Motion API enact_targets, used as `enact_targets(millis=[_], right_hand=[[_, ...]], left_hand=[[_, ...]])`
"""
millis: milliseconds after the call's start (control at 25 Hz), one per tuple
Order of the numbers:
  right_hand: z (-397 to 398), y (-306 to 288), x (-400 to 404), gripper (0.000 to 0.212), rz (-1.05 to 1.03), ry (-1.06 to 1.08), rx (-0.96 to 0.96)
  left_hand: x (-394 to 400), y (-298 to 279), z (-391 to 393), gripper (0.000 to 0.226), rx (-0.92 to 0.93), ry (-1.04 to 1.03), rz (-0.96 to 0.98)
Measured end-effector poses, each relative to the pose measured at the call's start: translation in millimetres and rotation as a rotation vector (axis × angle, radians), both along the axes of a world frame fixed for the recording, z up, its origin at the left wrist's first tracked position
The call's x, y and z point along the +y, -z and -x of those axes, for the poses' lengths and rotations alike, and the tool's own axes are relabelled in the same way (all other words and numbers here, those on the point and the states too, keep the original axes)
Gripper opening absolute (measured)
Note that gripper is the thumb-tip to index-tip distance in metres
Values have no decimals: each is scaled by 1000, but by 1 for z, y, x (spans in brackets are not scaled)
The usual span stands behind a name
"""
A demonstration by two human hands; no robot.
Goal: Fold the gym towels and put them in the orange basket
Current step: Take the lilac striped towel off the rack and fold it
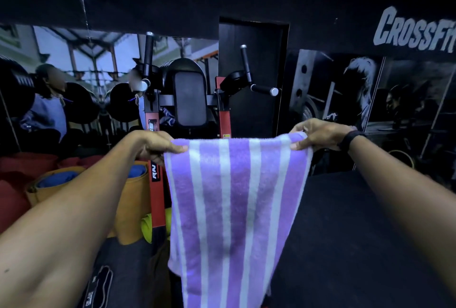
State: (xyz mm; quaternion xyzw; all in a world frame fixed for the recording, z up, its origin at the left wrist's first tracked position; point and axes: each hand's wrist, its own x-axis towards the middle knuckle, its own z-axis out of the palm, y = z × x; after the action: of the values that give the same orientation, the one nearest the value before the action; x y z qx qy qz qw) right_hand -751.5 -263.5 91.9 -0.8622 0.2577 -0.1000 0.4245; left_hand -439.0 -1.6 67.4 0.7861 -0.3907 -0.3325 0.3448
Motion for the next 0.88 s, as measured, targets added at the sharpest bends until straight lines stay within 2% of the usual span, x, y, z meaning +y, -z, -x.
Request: enact_targets(millis=[40, 80, 120, 200, 240, 280, 320, 360, 440, 480, 600, 640, 720, 760, 840, 880], right_hand=[[-2, -1, 3, 17, -16, -52, 38], [-6, -6, 8, 18, -45, -74, -21], [-10, -10, 9, 25, -83, -59, -200], [-20, -19, -5, 50, -233, -15, -626], [-24, -17, -7, 62, -318, -10, -669], [-28, -6, -4, 74, -385, 15, -581], [-31, 9, 2, 78, -409, 64, -423], [-35, 22, 7, 65, -418, 79, -278], [-37, 38, 22, 23, -413, 57, -187], [-36, 35, 29, 17, -426, 65, -185], [-31, 28, 9, 59, -569, 81, -429], [-32, 32, 2, 62, -611, 106, -459], [-25, 48, 10, 54, -573, 134, -284], [-25, 55, 18, 43, -532, 151, -202], [-23, 56, 36, 26, -561, 110, -166], [-23, 53, 38, 29, -622, 100, -232]], left_hand=[[0, -2, 4, 24, -18, 40, -58], [-4, -7, 3, 25, -3, 41, 4], [-7, -12, 3, 31, 89, 2, 200], [-16, -24, -9, 44, 396, -101, 722], [-18, -24, -8, 49, 479, -77, 799], [-19, -14, -1, 57, 497, -27, 723], [-24, 7, 2, 68, 466, 31, 568], [-25, 23, 17, 78, 419, 95, 426], [-31, 46, 27, 93, 319, 111, 255], [-32, 47, 27, 89, 294, 86, 273], [-24, 28, 12, 85, 511, -13, 506], [-18, 25, 11, 83, 550, 20, 506], [-9, 31, 13, 70, 407, 89, 346], [-8, 35, 15, 57, 348, 46, 310], [-16, 38, 15, 33, 336, -152, 406], [-22, 36, 11, 31, 352, -248, 475]])
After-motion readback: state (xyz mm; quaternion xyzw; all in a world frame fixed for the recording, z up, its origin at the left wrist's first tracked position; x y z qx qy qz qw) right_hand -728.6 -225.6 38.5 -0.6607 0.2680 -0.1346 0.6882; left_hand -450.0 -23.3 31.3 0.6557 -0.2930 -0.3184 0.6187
